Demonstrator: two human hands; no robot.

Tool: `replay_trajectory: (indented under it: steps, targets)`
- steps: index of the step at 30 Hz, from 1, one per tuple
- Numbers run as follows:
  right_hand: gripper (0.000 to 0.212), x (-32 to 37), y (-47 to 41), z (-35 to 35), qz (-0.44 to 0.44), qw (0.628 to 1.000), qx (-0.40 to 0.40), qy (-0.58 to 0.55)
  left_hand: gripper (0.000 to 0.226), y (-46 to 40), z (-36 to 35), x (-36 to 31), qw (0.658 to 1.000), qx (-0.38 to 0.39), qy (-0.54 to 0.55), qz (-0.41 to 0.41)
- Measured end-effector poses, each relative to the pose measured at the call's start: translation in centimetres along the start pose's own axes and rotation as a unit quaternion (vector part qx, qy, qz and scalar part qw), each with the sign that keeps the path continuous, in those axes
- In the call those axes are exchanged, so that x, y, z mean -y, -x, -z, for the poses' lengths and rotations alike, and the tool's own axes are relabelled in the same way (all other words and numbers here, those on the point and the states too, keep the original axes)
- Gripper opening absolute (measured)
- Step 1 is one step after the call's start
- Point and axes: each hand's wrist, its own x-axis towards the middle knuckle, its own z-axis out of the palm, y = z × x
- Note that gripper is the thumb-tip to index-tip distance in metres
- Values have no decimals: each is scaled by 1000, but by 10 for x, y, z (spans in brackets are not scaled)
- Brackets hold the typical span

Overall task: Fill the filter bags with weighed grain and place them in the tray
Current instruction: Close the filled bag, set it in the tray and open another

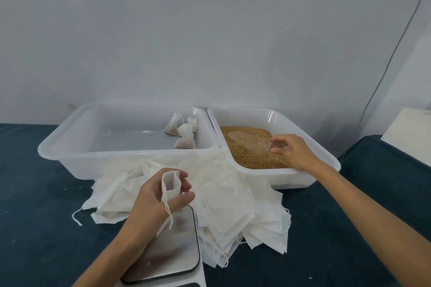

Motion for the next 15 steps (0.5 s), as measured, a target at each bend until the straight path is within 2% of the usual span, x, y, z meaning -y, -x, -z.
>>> replay_trajectory:
  steps: [4,9,15]
  targets:
    - [31,28,11,-1,34,999,18,-36,31,0,1,3,1000,3,-23,-1]
    - [30,75,36,0,111,987,69,-98,37,0,2,1,1000,2,-22,7]
    - [34,117,63,-1,197,971,113,-69,31,2,6,-5,998,47,-44,17]
